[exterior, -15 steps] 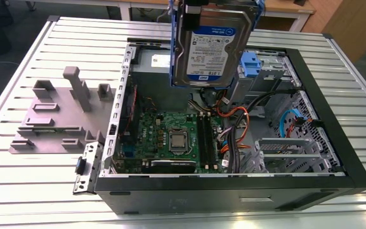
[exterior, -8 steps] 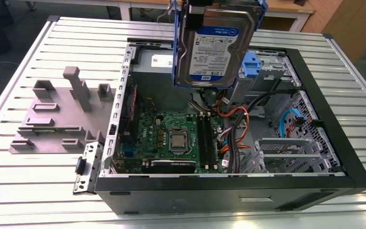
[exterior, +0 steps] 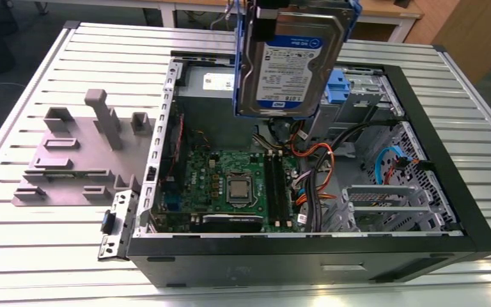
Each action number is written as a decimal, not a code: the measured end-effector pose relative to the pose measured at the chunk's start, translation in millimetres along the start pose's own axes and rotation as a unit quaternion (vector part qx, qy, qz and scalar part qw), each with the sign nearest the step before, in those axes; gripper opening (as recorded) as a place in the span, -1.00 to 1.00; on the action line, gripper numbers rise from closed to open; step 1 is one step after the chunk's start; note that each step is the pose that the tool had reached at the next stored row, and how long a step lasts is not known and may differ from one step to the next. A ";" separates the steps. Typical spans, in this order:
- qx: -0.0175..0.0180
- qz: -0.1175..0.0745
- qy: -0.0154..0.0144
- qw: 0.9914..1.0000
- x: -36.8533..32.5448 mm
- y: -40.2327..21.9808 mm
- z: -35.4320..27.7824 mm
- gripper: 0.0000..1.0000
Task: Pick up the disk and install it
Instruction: 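Insert the disk into the insertion slot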
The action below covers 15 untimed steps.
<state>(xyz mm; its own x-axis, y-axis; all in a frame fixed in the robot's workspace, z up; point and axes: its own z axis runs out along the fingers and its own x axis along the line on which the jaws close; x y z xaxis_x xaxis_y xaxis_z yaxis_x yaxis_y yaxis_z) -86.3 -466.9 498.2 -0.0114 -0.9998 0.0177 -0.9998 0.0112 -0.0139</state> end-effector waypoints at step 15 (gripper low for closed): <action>0.000 0.000 0.000 1.000 -0.1 -4.3 0.1 -0.27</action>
<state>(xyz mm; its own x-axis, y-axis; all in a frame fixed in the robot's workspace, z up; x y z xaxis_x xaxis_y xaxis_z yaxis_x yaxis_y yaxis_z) -82.0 -466.9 498.2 -0.0115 -0.9998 0.0177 -0.9998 0.0112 -0.0139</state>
